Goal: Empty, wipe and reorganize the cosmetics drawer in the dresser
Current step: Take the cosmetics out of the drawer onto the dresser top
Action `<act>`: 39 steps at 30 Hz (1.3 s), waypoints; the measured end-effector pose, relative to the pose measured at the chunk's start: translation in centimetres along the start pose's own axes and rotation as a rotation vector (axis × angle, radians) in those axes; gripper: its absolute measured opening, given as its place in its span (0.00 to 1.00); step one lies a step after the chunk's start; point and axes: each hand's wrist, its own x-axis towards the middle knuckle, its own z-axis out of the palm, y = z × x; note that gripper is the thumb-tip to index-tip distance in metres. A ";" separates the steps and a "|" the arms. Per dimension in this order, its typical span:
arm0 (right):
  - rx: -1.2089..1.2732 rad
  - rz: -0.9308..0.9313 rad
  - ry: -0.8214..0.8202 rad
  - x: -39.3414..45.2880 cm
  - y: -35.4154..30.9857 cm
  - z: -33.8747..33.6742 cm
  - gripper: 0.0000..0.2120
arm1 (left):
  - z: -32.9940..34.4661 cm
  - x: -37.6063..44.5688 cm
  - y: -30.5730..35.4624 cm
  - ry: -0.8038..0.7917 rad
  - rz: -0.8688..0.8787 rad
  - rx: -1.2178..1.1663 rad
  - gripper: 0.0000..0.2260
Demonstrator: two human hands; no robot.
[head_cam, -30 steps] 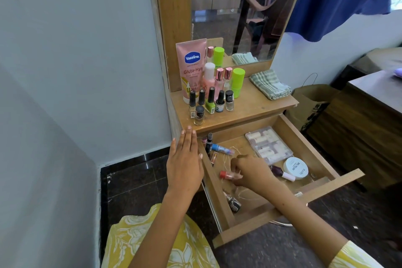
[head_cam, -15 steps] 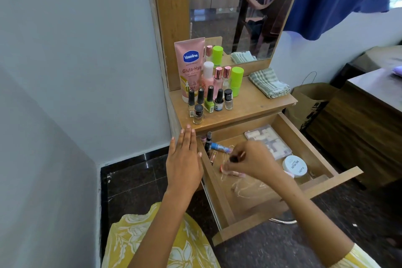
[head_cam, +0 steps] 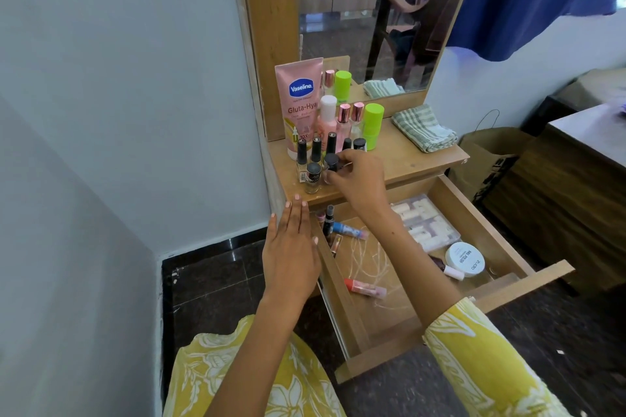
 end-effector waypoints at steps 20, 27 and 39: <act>-0.387 -0.077 -0.464 -4.7 4.0 -2.4 0.05 | 0.5 0.0 -0.2 0.028 -0.002 -0.077 0.26; -0.756 -0.348 -0.779 -6.9 6.3 0.6 0.20 | 0.5 0.0 -0.3 0.015 0.003 -0.064 0.27; -0.666 -0.156 -0.908 -6.8 7.9 -2.9 0.11 | 0.9 0.2 -0.5 0.005 0.005 -0.049 0.27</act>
